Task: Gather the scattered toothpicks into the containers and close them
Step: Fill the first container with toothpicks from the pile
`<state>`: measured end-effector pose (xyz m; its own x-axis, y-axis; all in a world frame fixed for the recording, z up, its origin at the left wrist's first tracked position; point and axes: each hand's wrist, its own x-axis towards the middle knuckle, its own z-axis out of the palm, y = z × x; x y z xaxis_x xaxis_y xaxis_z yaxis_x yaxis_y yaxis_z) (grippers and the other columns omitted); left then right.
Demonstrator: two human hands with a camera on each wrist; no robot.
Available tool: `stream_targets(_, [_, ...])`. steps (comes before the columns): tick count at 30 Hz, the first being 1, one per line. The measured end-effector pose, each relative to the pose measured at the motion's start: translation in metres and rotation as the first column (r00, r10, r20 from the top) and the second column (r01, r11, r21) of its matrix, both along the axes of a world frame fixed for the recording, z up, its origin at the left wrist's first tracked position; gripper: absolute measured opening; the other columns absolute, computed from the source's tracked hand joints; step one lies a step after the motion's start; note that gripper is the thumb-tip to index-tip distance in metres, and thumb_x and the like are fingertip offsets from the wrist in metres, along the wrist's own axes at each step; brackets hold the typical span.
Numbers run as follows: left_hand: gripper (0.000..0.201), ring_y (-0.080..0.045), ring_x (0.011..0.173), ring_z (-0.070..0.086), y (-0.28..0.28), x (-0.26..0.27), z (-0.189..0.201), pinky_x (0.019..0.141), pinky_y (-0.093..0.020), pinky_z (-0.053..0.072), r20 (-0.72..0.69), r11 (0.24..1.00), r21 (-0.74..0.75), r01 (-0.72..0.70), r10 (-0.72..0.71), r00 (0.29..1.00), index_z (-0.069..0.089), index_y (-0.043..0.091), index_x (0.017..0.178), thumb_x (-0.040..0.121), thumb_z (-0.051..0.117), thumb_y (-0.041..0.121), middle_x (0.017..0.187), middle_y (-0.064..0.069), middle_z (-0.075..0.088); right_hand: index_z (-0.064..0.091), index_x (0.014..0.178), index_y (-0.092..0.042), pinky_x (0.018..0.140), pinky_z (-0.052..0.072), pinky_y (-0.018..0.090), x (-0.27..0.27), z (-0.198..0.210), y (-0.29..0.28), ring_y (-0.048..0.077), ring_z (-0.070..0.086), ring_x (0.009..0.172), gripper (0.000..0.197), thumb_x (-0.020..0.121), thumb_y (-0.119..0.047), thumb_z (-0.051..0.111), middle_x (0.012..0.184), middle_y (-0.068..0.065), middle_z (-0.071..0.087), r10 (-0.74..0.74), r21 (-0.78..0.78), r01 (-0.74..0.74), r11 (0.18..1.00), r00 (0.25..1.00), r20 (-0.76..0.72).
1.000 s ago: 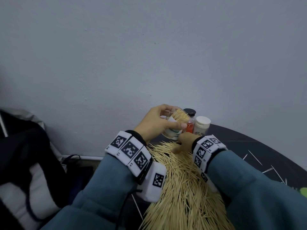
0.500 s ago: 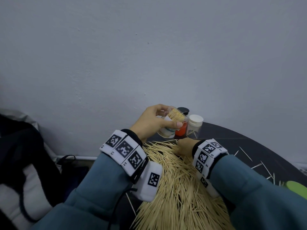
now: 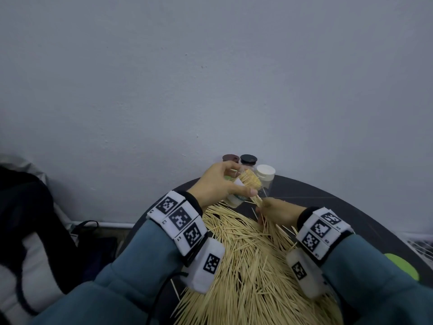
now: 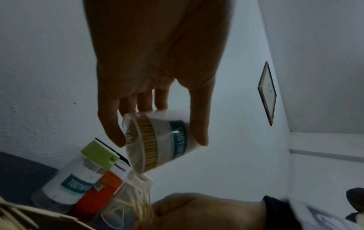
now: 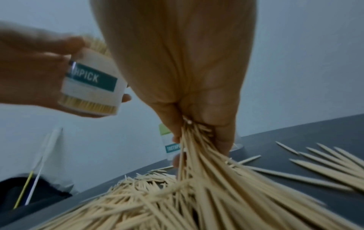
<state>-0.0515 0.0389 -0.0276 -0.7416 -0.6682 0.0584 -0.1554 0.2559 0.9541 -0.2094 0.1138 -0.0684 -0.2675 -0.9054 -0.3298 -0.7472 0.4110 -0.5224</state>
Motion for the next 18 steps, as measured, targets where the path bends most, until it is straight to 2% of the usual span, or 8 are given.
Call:
stream_targets(3, [0.064, -0.02, 0.108, 0.059, 0.004, -0.004, -0.003, 0.088, -0.031, 0.051, 0.004, 1.0, 0.002, 0.016, -0.016, 1.0, 0.056, 0.017, 0.125, 0.067, 0.084, 0.017, 0.12, -0.007, 0.06, 0.048, 0.084, -0.007, 0.07, 0.043, 0.025, -0.005, -0.001, 0.013, 0.014, 0.051, 0.066, 0.026, 0.101, -0.009, 0.028, 0.071, 0.005, 0.053, -0.088, -0.142, 0.126, 0.982, 0.965, 0.248])
stream_targets(6, [0.062, -0.021, 0.107, 0.059, 0.007, -0.006, -0.006, 0.082, -0.029, 0.05, -0.003, 1.0, 0.004, 0.028, -0.028, 1.0, 0.057, 0.018, 0.123, 0.067, 0.084, 0.018, 0.119, -0.008, 0.06, 0.044, 0.091, -0.01, 0.056, 0.046, 0.021, -0.014, -0.005, 0.021, 0.013, 0.053, 0.061, 0.019, 0.102, -0.011, 0.029, 0.07, 0.004, 0.05, -0.167, -0.189, 0.32, 0.928, 0.814, 0.556])
stream_targets(9, [0.066, -0.022, 0.11, 0.058, 0.009, -0.008, -0.009, 0.09, -0.034, 0.05, 0.007, 0.999, 0.002, 0.034, -0.034, 0.999, 0.055, 0.018, 0.125, 0.066, 0.084, 0.02, 0.12, -0.008, 0.06, 0.046, 0.094, -0.008, 0.053, 0.047, 0.021, -0.021, -0.005, 0.026, 0.012, 0.056, 0.056, 0.018, 0.102, -0.011, 0.03, 0.069, 0.004, 0.051, -0.133, -0.235, 0.432, 0.871, 0.667, 0.733])
stream_targets(12, [0.067, -0.022, 0.11, 0.058, 0.011, -0.01, -0.01, 0.094, -0.039, 0.049, 0.027, 0.998, 0.018, 0.056, -0.056, 0.998, 0.056, 0.017, 0.124, 0.064, 0.084, 0.019, 0.12, -0.007, 0.06, 0.046, 0.089, -0.009, 0.054, 0.048, 0.02, -0.023, -0.002, 0.03, 0.01, 0.057, 0.053, 0.021, 0.102, -0.01, 0.029, 0.068, 0.005, 0.05, -0.105, -0.257, 0.542, 0.8, 0.548, 0.83])
stream_targets(15, [0.061, -0.024, 0.107, 0.061, 0.013, -0.011, -0.012, 0.093, -0.04, 0.051, 0.049, 0.997, 0.023, 0.08, -0.081, 0.995, 0.057, 0.018, 0.119, 0.065, 0.084, 0.018, 0.118, -0.006, 0.061, 0.044, 0.094, -0.007, 0.054, 0.047, 0.021, -0.021, 0.001, 0.034, 0.013, 0.048, 0.058, 0.019, 0.102, -0.008, 0.027, 0.067, 0.005, 0.044, -0.066, -0.268, 0.606, 0.749, 0.471, 0.88])
stream_targets(18, [0.055, -0.023, 0.105, 0.062, 0.016, -0.012, -0.015, 0.093, -0.038, 0.052, 0.058, 0.996, 0.012, 0.092, -0.093, 0.994, 0.058, 0.02, 0.114, 0.066, 0.083, 0.015, 0.116, -0.005, 0.061, 0.043, 0.09, -0.008, 0.058, 0.044, 0.025, -0.018, 0.0, 0.037, 0.012, 0.04, 0.055, 0.021, 0.102, -0.008, 0.026, 0.064, 0.003, 0.038, -0.01, -0.283, 0.642, 0.712, 0.413, 0.911])
